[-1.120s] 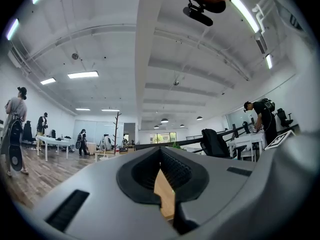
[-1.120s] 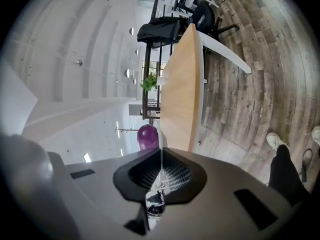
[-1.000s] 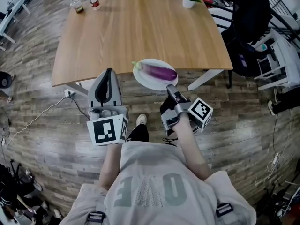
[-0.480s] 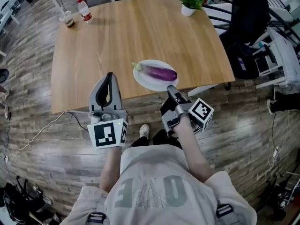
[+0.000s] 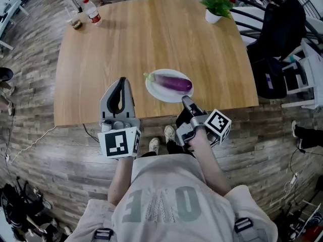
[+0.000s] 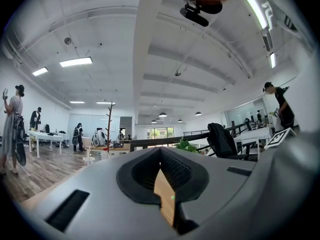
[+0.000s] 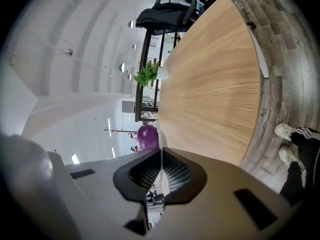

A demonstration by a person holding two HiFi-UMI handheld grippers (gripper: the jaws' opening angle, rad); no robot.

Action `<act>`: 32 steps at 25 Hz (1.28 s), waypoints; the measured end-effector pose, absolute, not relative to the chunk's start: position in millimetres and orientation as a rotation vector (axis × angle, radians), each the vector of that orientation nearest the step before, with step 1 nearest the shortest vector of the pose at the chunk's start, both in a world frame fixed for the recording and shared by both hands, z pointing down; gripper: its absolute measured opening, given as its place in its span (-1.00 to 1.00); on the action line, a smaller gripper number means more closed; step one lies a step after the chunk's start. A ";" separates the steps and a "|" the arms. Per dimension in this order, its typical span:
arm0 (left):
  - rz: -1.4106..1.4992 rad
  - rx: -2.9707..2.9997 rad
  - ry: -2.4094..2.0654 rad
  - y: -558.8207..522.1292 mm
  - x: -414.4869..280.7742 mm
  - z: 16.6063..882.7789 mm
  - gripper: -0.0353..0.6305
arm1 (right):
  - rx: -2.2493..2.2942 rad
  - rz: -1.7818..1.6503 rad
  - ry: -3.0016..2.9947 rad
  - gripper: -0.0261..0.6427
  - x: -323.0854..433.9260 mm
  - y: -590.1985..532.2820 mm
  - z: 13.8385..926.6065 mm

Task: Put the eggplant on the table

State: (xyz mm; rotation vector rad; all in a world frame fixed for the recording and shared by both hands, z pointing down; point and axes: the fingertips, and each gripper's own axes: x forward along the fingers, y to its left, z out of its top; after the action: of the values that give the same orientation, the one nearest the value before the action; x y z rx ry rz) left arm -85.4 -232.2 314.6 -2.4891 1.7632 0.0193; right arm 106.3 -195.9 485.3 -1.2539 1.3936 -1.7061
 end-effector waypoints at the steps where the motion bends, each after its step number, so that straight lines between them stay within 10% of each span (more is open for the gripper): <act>1: 0.017 -2.479 1.774 -237.4 -83.8 313.8 -0.88 | -1.249 -1.719 1.403 -0.84 107.6 -201.8 487.4; 32: -0.040 -2.375 1.851 -319.9 -79.5 314.0 -0.88 | -1.160 -1.926 1.501 -0.84 109.5 -291.9 584.5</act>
State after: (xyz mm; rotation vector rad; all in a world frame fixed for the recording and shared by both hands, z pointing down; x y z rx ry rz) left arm -79.5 -319.9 314.0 -2.3751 1.8506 -0.0402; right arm 109.5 -291.9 584.5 -1.1600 1.5005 -1.9261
